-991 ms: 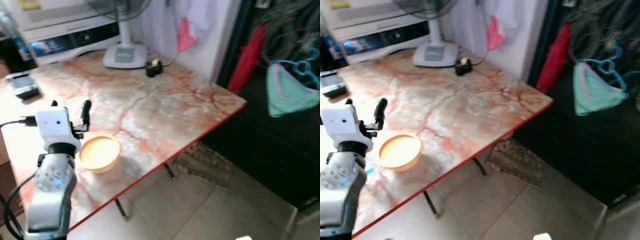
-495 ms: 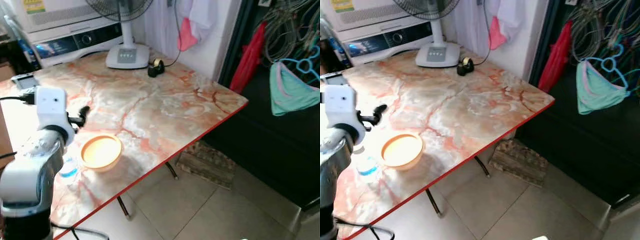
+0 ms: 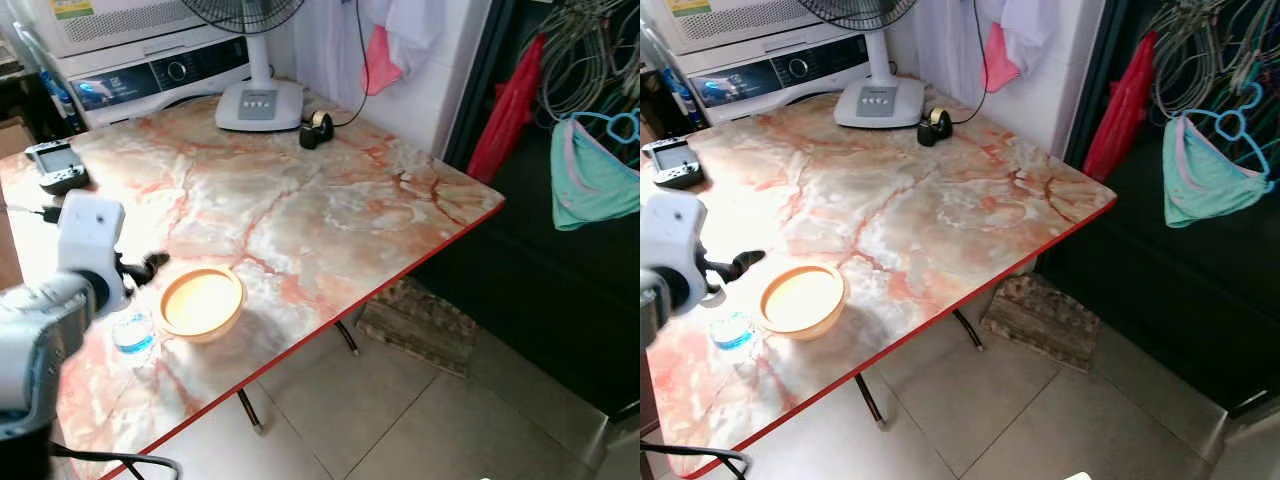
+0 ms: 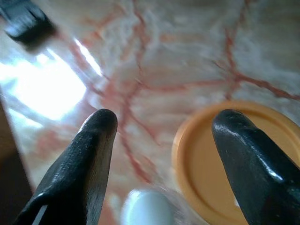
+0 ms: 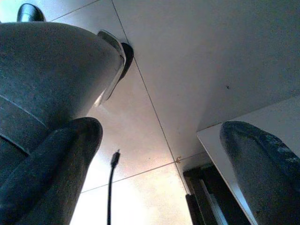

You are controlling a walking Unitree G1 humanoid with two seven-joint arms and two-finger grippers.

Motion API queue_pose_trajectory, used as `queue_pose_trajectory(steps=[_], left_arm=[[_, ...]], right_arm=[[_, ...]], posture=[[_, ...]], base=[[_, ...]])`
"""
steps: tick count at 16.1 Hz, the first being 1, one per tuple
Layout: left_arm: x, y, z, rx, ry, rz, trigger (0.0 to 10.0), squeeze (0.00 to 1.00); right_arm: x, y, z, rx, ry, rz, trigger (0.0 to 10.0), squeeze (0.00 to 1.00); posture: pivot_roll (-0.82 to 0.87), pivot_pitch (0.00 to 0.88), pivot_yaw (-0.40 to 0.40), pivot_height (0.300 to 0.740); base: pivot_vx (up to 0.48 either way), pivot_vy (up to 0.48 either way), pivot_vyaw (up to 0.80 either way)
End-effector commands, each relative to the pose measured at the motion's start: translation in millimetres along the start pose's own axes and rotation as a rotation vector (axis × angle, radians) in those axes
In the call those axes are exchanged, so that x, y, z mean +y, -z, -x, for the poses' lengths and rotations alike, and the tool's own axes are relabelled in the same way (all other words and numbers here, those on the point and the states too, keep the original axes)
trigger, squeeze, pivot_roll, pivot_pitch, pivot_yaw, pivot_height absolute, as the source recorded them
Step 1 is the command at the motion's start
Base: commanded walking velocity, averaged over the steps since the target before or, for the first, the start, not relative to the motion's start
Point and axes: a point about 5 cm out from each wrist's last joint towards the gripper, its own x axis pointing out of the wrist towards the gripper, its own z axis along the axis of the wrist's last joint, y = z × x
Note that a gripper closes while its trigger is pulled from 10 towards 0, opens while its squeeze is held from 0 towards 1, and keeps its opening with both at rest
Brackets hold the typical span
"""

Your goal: Restocking fridge

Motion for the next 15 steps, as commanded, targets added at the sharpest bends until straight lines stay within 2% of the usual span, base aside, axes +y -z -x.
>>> queue_pose_trajectory(steps=[1, 5, 9, 12, 15], left_arm=[[0.7, -2.9, 5.2, -0.017, -0.004, 0.004, 10.0, 0.0], [-2.2, -0.3, 8.7, 0.033, 0.005, 0.003, 10.0, 0.0], [0.6, -2.8, 12.5, 0.037, -0.018, -0.026, 10.0, 0.0], [8.6, -6.1, 17.0, 0.037, -0.066, -0.064, 10.0, 0.0], [6.7, -6.2, 17.6, 0.037, -0.057, -0.053, 10.0, 0.0]], right_arm=[[-2.8, 2.6, 0.9, 0.005, 0.008, 0.01, 10.0, 0.0], [-6.4, 1.4, 2.1, 0.005, 0.008, 0.038, 10.0, 0.0], [-6.9, 0.9, 2.2, 0.003, 0.007, 0.043, 10.0, 0.0], [-6.8, -0.3, 2.2, 0.003, 0.003, 0.054, 10.0, 0.0], [-6.9, -1.3, 2.2, 0.002, 0.002, 0.059, 10.0, 0.0]], posture=[[0.08, 0.053, -0.029, 0.74], [0.07, 0.056, -0.04, 0.74], [0.08, 0.056, -0.043, 0.74], [0.09, 0.057, -0.047, 0.74], [0.09, 0.055, -0.048, 0.74]], base=[[0.0, 0.0, 0.0], [0.0, 0.0, 0.0], [0.0, 0.0, 0.0], [0.0, 0.0, 0.0], [0.0, 0.0, 0.0]])
